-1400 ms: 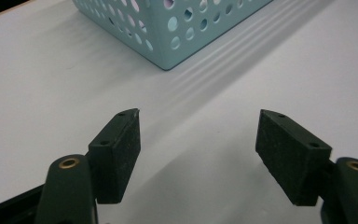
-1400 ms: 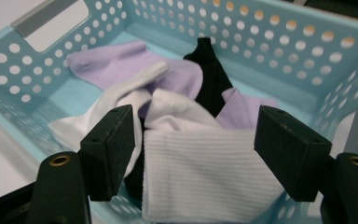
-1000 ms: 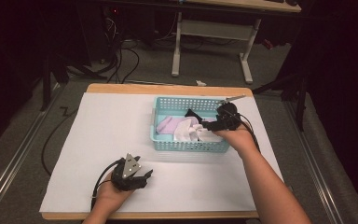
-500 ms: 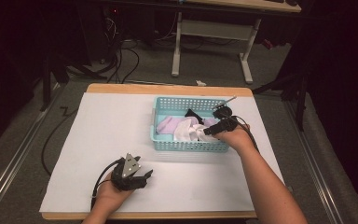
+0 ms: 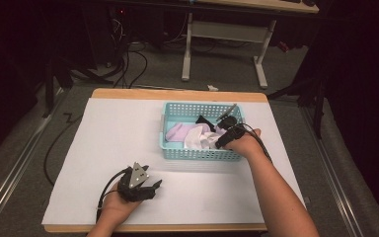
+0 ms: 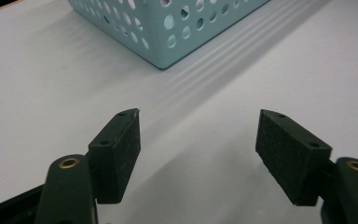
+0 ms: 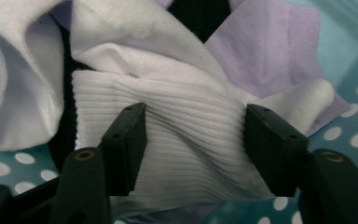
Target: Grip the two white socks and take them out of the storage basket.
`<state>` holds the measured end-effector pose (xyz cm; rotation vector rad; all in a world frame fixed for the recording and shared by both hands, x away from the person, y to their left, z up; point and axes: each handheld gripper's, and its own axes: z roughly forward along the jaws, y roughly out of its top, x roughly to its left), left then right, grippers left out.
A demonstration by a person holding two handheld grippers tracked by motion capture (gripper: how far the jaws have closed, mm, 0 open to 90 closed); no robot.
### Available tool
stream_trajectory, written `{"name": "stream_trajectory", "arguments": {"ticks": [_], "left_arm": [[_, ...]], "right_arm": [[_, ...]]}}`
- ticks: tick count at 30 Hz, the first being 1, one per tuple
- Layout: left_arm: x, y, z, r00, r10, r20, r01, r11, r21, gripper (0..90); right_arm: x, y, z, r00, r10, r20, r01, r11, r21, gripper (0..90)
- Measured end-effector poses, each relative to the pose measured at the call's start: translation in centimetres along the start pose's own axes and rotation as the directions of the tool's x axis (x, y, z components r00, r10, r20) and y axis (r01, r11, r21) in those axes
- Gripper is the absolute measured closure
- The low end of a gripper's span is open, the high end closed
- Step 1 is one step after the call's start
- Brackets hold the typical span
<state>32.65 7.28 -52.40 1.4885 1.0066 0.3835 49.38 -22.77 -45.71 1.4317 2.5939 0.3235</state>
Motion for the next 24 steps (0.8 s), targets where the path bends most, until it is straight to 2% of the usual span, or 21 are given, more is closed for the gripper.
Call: {"name": "stream_trajectory", "arguments": {"ticks": [2,3,5,8,10,11,13,14,18,24], "left_arm": [[0.0,0.0,0.0,1.0000,0.000,0.000,0.000,1.0000,0.000,31.4],[0.0,0.0,0.0,1.0000,-0.001,0.001,0.001,1.0000,0.000,31.4],[0.0,0.0,0.0,1.0000,-0.002,0.001,0.002,1.0000,-0.001,31.4],[0.0,0.0,0.0,1.0000,-0.005,0.000,0.005,1.0000,-0.003,31.4],[0.0,0.0,0.0,1.0000,-0.005,0.000,0.005,1.0000,-0.003,31.4],[0.0,0.0,0.0,1.0000,-0.004,0.000,0.004,1.0000,-0.003,31.4],[0.0,0.0,0.0,1.0000,-0.005,-0.001,0.005,1.0000,-0.003,31.4],[0.0,0.0,0.0,1.0000,-0.005,-0.001,0.005,1.0000,-0.003,31.4],[0.1,0.0,0.0,1.0000,-0.005,-0.002,0.005,1.0000,0.002,31.4],[0.0,0.0,0.0,1.0000,-0.002,-0.003,0.002,1.0000,0.002,31.5]], "right_arm": [[-0.2,0.0,0.0,0.9996,0.011,-0.028,-0.010,1.000,0.007,49.7],[-0.2,0.0,0.0,0.9996,0.011,-0.028,-0.010,1.000,0.007,49.7],[-0.3,-0.1,0.0,0.9984,0.014,-0.056,-0.013,1.000,0.015,59.2],[-0.3,-0.2,-0.1,0.9981,-0.003,-0.062,0.004,1.000,0.016,67.2],[-0.2,-0.2,-0.1,0.9979,0.006,-0.064,-0.005,1.000,0.020,69.6],[-0.4,-0.3,-0.2,0.9974,-0.019,-0.069,0.020,1.000,0.009,73.0],[-0.3,-0.4,-0.3,0.9971,-0.016,-0.074,0.016,1.000,-0.001,75.9],[-0.4,-0.5,-0.3,0.9970,-0.026,-0.074,0.025,1.000,-0.011,76.7],[-0.5,-0.8,-0.6,0.9962,-0.017,-0.085,0.014,0.999,-0.031,77.6],[-1.3,-1.5,-1.8,0.9927,0.015,-0.120,-0.024,0.997,-0.075,77.6]]}}
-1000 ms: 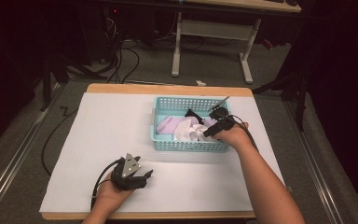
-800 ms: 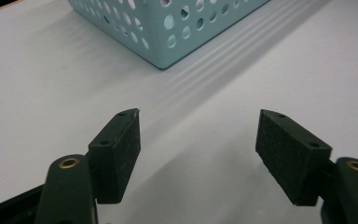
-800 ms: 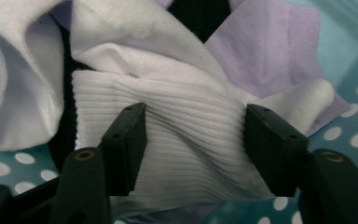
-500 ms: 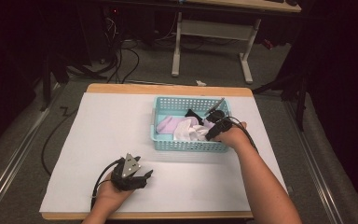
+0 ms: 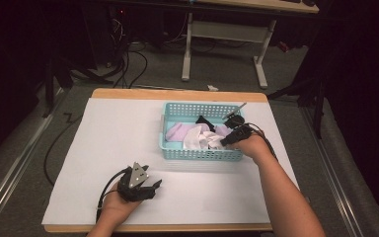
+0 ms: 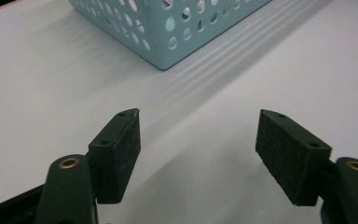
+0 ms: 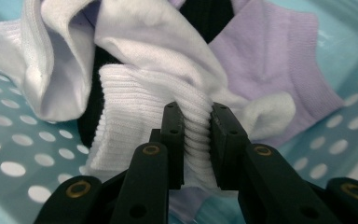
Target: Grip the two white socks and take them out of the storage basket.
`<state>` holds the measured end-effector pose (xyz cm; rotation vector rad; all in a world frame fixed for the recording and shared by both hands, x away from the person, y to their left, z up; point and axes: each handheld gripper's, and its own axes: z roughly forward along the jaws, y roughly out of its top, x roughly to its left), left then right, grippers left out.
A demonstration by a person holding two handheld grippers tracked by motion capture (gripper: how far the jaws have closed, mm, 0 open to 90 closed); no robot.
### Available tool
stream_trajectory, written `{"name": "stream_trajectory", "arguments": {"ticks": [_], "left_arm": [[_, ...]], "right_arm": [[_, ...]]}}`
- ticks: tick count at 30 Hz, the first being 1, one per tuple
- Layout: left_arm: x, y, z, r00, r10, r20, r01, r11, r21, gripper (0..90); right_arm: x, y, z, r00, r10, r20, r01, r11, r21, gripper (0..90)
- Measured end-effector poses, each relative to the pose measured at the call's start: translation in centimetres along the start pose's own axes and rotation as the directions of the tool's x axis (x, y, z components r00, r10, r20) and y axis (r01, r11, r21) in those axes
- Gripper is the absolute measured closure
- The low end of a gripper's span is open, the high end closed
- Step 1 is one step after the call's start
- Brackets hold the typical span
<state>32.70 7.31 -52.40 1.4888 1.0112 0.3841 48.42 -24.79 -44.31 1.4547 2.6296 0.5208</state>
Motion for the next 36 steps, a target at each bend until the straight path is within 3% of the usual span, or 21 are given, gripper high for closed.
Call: {"name": "stream_trajectory", "arguments": {"ticks": [15,16,29,30,36], "left_arm": [[0.0,0.0,0.0,1.0000,0.000,-0.001,0.000,1.0000,-0.004,31.6],[0.0,0.0,0.0,1.0000,-0.001,-0.001,0.001,1.0000,-0.004,31.6],[0.0,0.0,0.1,1.0000,0.000,-0.002,0.000,1.0000,-0.004,31.8],[0.0,0.0,0.0,1.0000,0.000,-0.002,0.000,1.0000,-0.004,31.8],[0.0,0.0,0.0,1.0000,0.001,-0.002,-0.001,1.0000,-0.004,31.8]], "right_arm": [[-1.1,-1.0,-3.0,0.9970,0.058,-0.051,-0.064,0.991,-0.116,77.3],[-1.1,-1.0,-3.4,0.9949,0.078,-0.064,-0.086,0.988,-0.126,77.4],[-1.3,-0.8,-5.6,0.9937,0.077,-0.082,-0.091,0.977,-0.192,77.5],[-1.4,-0.8,-5.9,0.9917,0.082,-0.099,-0.101,0.973,-0.205,77.5],[-1.2,-1.0,-6.2,0.9915,0.083,-0.100,-0.102,0.973,-0.208,77.5]]}}
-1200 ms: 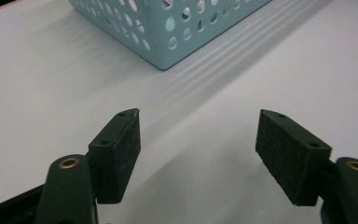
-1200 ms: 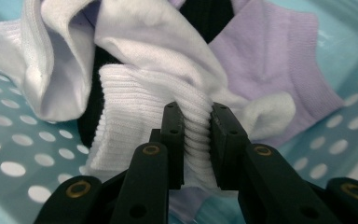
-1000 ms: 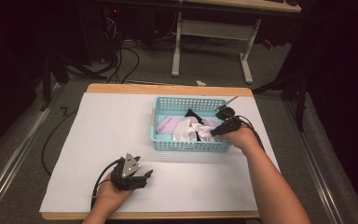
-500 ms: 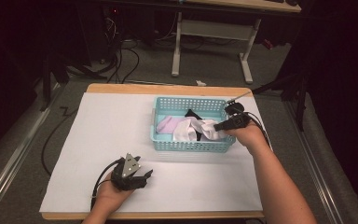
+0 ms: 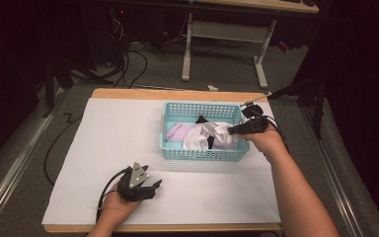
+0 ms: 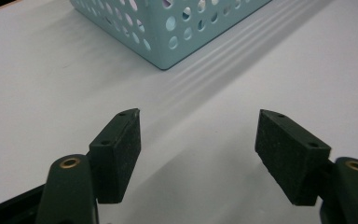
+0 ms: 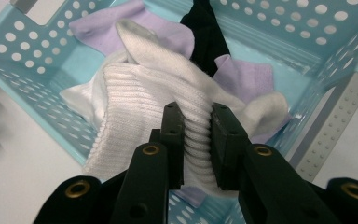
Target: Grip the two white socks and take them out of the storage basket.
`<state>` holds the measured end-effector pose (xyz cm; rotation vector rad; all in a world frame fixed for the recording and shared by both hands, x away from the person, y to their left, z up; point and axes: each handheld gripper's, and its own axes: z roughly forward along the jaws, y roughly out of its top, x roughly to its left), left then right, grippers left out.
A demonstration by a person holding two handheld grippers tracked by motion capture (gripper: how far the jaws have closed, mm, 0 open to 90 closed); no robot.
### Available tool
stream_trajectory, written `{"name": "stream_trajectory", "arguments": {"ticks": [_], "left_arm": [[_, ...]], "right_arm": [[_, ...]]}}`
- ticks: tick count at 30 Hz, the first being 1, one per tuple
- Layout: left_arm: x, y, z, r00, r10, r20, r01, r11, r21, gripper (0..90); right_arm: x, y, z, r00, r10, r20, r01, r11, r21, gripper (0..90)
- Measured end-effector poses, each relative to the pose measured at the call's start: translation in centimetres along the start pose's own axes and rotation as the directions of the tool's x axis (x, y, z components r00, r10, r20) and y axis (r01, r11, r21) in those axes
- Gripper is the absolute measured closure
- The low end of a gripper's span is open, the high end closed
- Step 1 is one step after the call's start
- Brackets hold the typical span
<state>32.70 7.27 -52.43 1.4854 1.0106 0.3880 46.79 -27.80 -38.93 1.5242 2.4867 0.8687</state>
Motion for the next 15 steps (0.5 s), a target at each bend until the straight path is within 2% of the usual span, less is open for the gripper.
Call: {"name": "stream_trajectory", "arguments": {"ticks": [15], "left_arm": [[0.0,0.0,0.0,1.0000,0.006,-0.003,-0.006,1.0000,0.002,32.0]], "right_arm": [[1.1,-0.5,-1.8,0.9997,-0.025,-0.008,0.025,0.999,-0.028,77.5]]}}
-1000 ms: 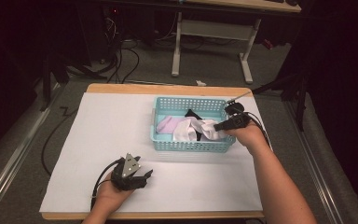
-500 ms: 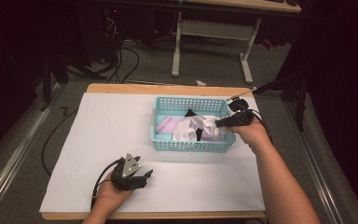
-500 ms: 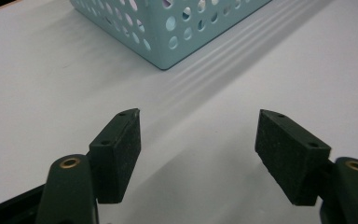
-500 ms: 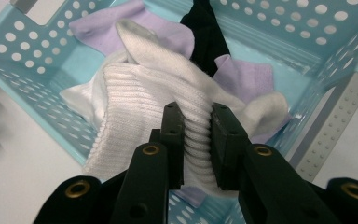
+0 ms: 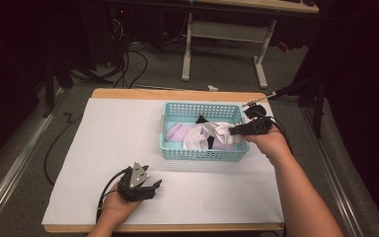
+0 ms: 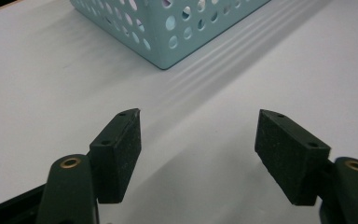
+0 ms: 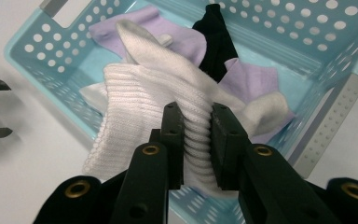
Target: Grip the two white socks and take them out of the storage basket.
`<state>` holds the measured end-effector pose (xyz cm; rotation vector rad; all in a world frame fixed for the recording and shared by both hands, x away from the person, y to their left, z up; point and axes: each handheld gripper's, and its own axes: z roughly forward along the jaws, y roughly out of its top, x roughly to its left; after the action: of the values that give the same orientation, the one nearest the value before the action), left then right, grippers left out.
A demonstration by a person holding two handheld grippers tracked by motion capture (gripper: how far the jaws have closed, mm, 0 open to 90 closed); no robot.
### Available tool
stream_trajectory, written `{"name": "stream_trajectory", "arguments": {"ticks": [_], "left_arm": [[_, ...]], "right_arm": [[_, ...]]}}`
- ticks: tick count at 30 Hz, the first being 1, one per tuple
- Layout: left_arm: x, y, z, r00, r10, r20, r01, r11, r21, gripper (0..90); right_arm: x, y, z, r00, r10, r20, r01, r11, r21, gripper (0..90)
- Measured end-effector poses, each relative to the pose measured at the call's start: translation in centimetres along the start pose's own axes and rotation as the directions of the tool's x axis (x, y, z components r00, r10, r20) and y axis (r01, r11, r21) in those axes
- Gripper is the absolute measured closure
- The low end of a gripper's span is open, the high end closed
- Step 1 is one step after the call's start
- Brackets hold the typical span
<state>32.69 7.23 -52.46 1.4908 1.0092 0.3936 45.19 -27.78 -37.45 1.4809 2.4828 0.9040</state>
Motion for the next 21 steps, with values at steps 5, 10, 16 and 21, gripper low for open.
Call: {"name": "stream_trajectory", "arguments": {"ticks": [5,10,16,21], "left_arm": [[0.0,0.0,0.0,1.0000,0.001,0.000,-0.001,1.0000,0.000,32.0],[0.0,0.0,0.0,1.0000,0.002,-0.001,-0.002,1.0000,0.002,32.0],[0.0,0.0,0.0,1.0000,0.005,-0.001,-0.005,1.0000,0.007,32.1],[0.0,0.0,0.0,1.0000,0.006,-0.001,-0.006,1.0000,0.007,32.0]], "right_arm": [[0.6,-0.6,-0.7,0.9999,-0.013,0.000,0.013,1.000,-0.007,77.4],[1.1,-1.0,-1.3,0.9994,-0.034,-0.003,0.033,0.999,-0.017,77.4],[2.1,-2.0,-2.3,0.9986,-0.050,-0.018,0.049,0.998,-0.037,77.3],[2.4,-2.8,-2.6,0.9983,-0.054,-0.023,0.053,0.998,-0.045,77.3]]}}
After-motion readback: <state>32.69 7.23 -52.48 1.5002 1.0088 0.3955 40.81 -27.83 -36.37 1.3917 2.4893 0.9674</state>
